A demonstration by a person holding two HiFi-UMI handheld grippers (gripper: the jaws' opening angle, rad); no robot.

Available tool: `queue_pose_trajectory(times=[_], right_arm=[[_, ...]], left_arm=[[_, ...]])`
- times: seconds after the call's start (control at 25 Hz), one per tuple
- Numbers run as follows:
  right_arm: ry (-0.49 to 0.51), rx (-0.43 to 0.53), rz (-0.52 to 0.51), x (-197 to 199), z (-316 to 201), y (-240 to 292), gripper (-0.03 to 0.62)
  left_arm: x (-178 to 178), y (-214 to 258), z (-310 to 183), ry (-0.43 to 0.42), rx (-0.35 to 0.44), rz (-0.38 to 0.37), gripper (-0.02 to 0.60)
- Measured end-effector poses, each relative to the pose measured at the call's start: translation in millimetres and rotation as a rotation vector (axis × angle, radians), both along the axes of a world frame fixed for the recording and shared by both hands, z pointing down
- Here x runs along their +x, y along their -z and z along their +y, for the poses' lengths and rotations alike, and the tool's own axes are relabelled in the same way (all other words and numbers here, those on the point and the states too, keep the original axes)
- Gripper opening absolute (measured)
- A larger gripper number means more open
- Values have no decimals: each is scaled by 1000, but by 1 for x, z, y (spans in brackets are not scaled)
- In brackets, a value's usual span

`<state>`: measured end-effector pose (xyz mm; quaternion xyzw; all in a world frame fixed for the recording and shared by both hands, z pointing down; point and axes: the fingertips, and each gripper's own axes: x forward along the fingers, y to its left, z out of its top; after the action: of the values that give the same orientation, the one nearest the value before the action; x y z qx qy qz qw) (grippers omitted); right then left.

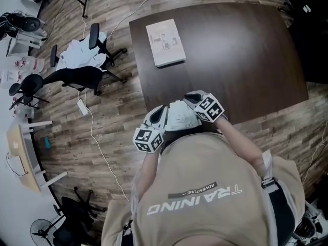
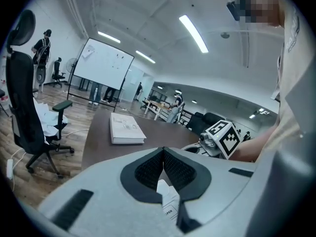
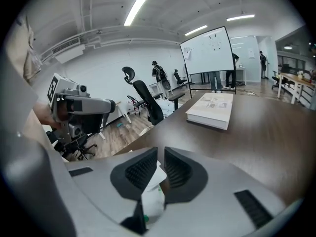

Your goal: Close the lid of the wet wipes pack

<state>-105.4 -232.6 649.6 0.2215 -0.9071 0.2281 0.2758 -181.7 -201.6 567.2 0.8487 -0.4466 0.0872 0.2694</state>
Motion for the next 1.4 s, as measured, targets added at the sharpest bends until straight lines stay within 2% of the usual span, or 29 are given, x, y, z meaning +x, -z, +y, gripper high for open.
queue_pose_trajectory(times=[0.24, 0.4, 0.72, 0.84, 0.96, 1.16, 1.32, 1.4], right_arm=[[-43, -99, 35, 8, 5, -19, 20], [-54, -153, 27, 9, 9, -26, 76], [-19, -289, 73, 8, 13, -59, 83], [41, -278, 106, 7, 12, -66, 83], [56, -308, 75, 2, 12, -69, 83], [68, -433, -4, -8, 21, -71, 83], [104, -349, 44, -6, 14, -70, 83], [102, -345, 33, -7, 12, -67, 83]], left_arm=[[3, -6, -1, -72, -26, 20, 9], [4, -7, 0, -84, -31, 35, 9], [-4, -17, 12, -41, -56, 52, 9], [-9, -25, 15, -20, -84, 51, 9], [-12, -30, 20, -7, -103, 46, 9], [-16, -22, 26, 28, -96, 50, 9], [-17, -20, 30, 49, -86, 50, 9], [-20, -20, 32, 59, -81, 48, 9]])
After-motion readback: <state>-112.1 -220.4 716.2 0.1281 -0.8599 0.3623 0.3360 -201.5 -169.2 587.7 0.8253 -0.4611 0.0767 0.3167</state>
